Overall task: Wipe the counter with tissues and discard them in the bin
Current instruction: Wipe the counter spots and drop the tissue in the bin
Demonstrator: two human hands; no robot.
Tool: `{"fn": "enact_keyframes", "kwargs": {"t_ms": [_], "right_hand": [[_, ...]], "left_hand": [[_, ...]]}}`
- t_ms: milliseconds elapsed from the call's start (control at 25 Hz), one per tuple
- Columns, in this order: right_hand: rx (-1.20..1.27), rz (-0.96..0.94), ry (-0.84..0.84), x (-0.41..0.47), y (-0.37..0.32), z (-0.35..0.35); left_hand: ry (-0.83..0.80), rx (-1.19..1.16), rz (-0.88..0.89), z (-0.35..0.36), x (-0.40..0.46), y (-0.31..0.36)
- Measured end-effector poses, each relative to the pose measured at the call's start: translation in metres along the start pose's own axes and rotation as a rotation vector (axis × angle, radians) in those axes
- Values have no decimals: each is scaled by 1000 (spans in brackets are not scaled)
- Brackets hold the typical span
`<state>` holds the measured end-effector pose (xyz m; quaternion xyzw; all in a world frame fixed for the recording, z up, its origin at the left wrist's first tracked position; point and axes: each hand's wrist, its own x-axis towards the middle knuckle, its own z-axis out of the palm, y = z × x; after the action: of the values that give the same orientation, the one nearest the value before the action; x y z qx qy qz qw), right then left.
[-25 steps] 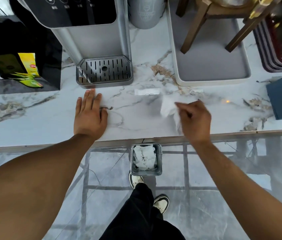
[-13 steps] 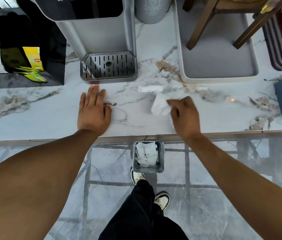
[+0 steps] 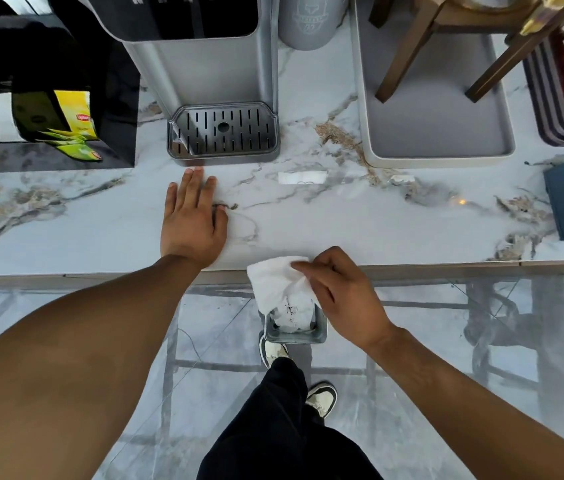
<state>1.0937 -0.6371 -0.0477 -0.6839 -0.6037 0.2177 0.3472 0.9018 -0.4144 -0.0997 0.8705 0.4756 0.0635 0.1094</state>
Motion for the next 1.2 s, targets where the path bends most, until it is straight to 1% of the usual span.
{"fn": "enact_keyframes", "kwargs": {"t_ms": [200,320,480,640,760,840,880,1000,1080,1200], "right_hand": [[-158,33,119,42,7,-14],[-220,75,99,55,19,-10],[-227,103,85,62,30,1],[-193,127,104,64,35,5],[-153,136,162,65,38,-4],[-132,185,218,60,39,-13],[-127,212,236,57,40,-17],[-122,330,209,50,43,-27],[-128,414,157,48,44,-32],[-147,527,99,48,44,-33]], "left_hand": [[-9,9,8,-3,1,2],[-11,2,20,-3,0,1],[-7,-8,27,-4,1,1],[6,-85,49,-7,-2,-2],[27,-267,-22,-14,2,1],[49,-366,-83,-20,0,11],[79,-378,-82,-23,-5,17],[166,-327,-86,-28,-29,38],[147,-277,-130,-28,-44,52],[86,-358,-228,-28,-50,70]]}}
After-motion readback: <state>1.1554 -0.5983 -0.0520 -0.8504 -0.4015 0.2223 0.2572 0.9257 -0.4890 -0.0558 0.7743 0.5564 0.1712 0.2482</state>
